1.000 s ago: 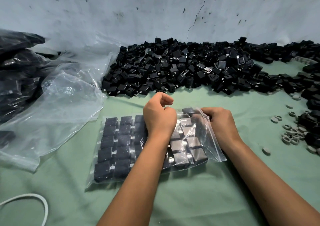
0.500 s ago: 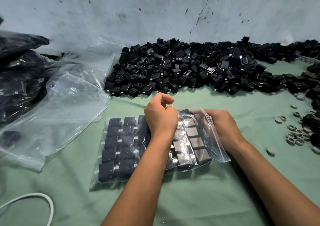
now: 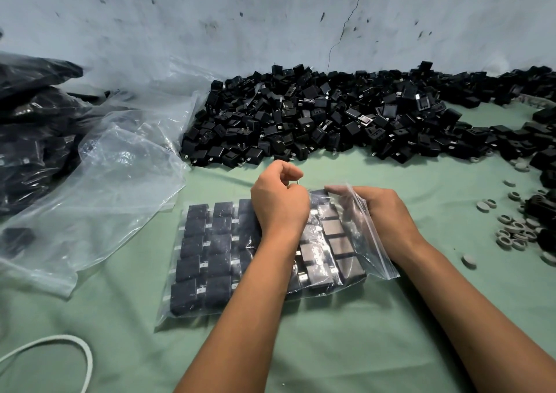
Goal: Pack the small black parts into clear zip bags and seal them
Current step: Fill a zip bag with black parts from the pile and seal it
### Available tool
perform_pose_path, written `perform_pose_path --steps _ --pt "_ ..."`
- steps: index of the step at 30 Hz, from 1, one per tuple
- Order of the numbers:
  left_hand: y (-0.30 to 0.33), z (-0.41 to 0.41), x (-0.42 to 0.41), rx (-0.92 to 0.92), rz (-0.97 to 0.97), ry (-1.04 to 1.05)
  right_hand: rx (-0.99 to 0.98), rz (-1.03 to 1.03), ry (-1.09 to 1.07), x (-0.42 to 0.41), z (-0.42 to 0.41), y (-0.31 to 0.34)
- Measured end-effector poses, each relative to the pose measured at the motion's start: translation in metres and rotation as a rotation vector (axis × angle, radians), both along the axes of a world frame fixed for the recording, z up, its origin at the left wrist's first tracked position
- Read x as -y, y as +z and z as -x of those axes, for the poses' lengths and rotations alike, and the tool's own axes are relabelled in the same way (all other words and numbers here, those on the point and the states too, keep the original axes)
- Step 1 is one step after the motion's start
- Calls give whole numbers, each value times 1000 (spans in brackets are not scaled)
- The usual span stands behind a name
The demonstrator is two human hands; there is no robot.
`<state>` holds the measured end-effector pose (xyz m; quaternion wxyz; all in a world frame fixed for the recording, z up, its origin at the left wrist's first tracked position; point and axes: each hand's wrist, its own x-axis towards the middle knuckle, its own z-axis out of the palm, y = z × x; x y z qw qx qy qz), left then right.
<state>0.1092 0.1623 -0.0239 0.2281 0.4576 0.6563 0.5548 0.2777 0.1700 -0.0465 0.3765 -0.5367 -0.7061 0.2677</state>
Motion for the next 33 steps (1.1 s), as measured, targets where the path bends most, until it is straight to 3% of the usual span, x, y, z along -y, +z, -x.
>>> perform_pose_path --steps 8,10,13,16,21,26,28,30,33 --pt "0 -1 2 -86 34 -46 128 17 -8 -2 1 3" --pt "0 -2 1 -198 52 -60 142 13 -18 -1 2 4" --pt "-1 -10 4 -514 44 -65 80 5 -12 4 3 8" --pt "-2 -21 9 -746 6 -111 151 -35 -19 5 2 10" --pt "-13 -29 7 -855 246 -370 314 10 6 0 -1 11" --pt "-16 -27 4 -925 269 -419 436 -4 11 -8 -3 5" --pt "-16 -27 4 -957 275 -425 348 3 22 -9 -4 5" --pt "-16 -27 6 -1013 292 -435 97 50 -18 -8 -6 8" --pt "-16 -29 9 -1081 327 -453 -64 -39 -243 -21 -8 23"
